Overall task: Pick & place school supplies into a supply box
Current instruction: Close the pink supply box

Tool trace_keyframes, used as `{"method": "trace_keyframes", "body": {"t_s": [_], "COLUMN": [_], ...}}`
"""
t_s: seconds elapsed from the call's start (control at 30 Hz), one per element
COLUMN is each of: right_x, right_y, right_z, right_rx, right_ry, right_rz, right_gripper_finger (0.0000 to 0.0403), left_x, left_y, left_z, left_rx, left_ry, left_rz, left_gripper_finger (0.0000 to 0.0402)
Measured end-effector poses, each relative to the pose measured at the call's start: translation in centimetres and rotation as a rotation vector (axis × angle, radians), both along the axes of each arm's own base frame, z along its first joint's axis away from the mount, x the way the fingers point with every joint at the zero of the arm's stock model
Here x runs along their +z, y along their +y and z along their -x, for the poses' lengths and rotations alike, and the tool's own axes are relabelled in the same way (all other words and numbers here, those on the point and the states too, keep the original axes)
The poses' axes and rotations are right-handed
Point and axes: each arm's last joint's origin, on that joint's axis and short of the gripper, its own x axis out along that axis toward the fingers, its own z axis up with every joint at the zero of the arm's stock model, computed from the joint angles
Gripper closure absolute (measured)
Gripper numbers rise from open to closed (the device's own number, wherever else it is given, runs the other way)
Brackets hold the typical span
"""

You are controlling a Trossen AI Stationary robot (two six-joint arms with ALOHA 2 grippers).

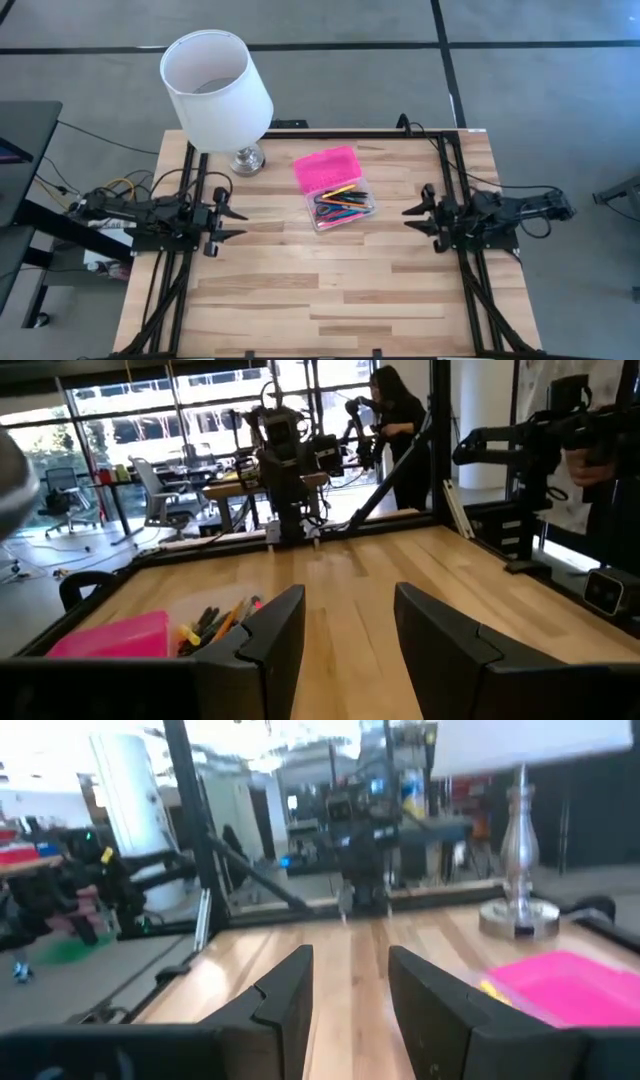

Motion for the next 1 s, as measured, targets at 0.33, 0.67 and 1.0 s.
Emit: {"method": "trace_keyframes", "body": {"t_s": [0.33, 0.67, 1.0], "right_x": [-0.1, -0.8, -0.9], "right_y": [-0.9, -1.3, -1.5], "right_z": [-0.2, -0.2, -0.3], "right_rx": [-0.057, -0.020, -0.066], "right_ry": [-0.029, 0.039, 0.051], "right_rz": [0.018, 0.025, 0.022], "right_gripper_finger": [0.0278, 0.0278, 0.0278], "left_x": [0.0, -0.1, -0.2], "left_y": [-0.2, -0.3, -0.3], "left_z": [0.0, 0.0, 0.0], "left_rx": [0.018, -0.012, -0.027], "left_ry": [-0.009, 0.000, 0.006], "left_rz": [-0.065, -0.100, -0.086], "left_gripper_finger": [0.0251, 0.0251, 0.0251]}}
